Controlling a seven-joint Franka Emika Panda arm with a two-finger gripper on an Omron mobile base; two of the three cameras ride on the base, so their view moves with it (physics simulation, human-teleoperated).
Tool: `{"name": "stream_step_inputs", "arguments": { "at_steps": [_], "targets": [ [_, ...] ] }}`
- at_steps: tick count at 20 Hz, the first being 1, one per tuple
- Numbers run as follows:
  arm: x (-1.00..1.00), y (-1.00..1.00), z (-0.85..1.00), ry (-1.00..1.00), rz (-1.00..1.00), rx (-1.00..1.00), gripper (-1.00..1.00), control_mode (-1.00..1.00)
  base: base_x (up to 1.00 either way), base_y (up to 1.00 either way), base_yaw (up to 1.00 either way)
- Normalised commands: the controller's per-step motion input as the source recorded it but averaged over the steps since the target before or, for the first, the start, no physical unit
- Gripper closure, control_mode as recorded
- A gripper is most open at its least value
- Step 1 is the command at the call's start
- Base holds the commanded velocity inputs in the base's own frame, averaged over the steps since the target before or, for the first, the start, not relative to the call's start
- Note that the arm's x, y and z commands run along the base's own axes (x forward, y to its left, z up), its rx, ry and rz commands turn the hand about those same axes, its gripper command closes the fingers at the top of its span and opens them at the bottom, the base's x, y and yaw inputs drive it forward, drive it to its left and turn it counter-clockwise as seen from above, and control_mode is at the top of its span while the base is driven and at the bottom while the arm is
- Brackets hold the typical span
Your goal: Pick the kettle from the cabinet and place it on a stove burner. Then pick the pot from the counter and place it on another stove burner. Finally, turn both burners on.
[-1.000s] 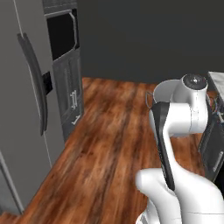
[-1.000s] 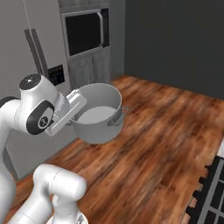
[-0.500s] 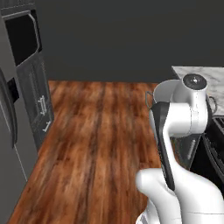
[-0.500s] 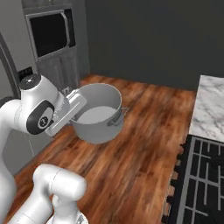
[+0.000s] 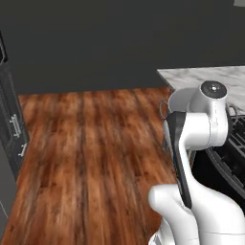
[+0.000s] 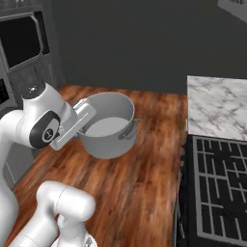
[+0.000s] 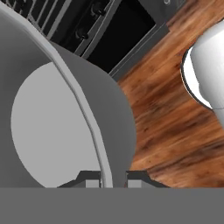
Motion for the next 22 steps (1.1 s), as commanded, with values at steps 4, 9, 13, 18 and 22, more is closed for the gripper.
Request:
{"name": "stream_step_inputs", "arguments": {
  "at_steps": [4,9,13,18,22],
  "targets": [
    [0.00,0.00,0.00,0.00,0.00,0.00,1.00,1.00,-0.16,0.45,-0.36],
    [0.00,0.00,0.00,0.00,0.00,0.00,1.00,1.00,-0.14,0.46,-0.36],
    [0.00,0.00,0.00,0.00,0.00,0.00,1.00,1.00,-0.11,0.39,-0.37],
    [0.00,0.00,0.00,0.00,0.00,0.00,1.00,1.00,-0.02,0.21,-0.42],
    [0.00,0.00,0.00,0.00,0.00,0.00,1.00,1.00,0.00,0.09,-0.46]
  ]
}}
